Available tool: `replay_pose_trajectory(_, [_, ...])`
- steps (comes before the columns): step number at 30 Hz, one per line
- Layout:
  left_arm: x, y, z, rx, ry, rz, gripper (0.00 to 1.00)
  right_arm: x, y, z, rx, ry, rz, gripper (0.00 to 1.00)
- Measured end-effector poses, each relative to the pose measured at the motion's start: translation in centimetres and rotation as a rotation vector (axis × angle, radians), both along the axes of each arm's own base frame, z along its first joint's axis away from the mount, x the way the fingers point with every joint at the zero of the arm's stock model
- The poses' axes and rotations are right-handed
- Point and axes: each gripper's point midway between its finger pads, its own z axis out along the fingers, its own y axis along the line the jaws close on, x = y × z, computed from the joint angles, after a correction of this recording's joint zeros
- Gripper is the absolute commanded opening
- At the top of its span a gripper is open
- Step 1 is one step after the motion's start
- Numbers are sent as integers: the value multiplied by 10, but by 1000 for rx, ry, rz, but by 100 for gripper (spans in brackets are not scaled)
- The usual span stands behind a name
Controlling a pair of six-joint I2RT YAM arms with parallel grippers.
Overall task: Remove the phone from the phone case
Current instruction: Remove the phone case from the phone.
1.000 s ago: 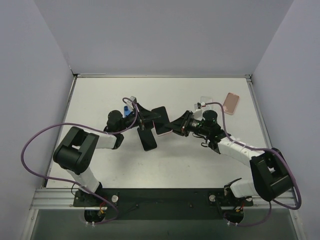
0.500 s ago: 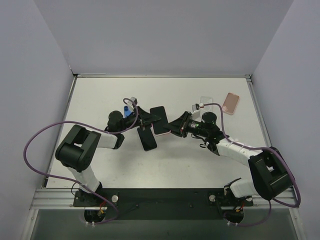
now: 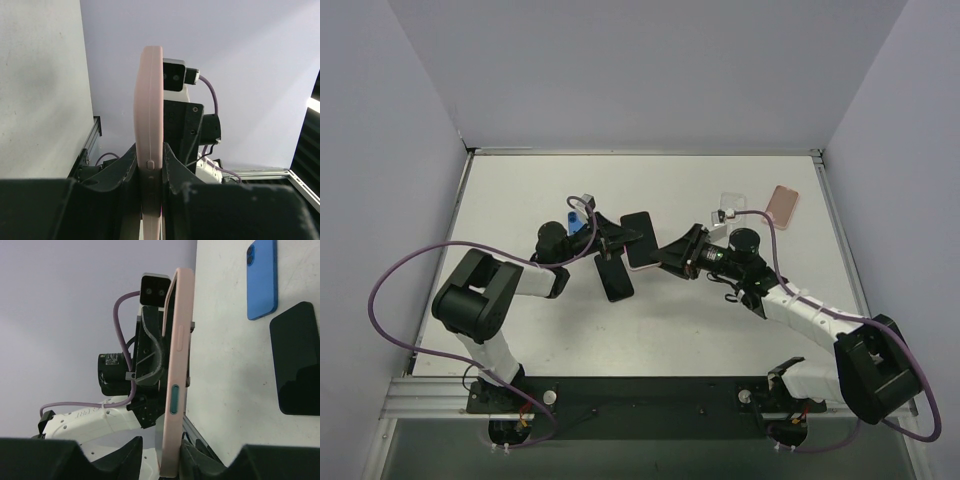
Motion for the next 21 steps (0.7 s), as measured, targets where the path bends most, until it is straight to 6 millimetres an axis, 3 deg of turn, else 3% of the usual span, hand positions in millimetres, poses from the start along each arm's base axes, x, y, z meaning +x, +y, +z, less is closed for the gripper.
replay_pose_trajectory(4, [1, 0, 1, -5, 5, 2, 0, -1, -3, -10, -11, 25, -21, 10])
replay_pose_trajectory(5, [1, 0, 0, -5, 4, 3, 0, 0, -4, -12, -10, 31, -28, 2])
replay_pose_trajectory(8, [1, 0, 0, -4, 0, 6, 0, 0, -4, -13, 2, 47, -42, 0])
replay_pose_trajectory(11, [1, 0, 1, -5, 1, 7, 32, 1, -4, -12, 8, 48, -55, 0])
replay_pose_trajectory(12, [1, 0, 1, -7, 3, 8, 37, 1, -4, -12, 11, 48, -58, 0])
replay_pose_trajectory(18, [3, 1, 5, -27, 24, 14, 53, 0, -3, -11, 24, 44, -59, 0])
replay_pose_trajectory(21, [4, 1, 6, -35, 30, 15, 52, -1, -2, -9, 31, 38, -52, 0])
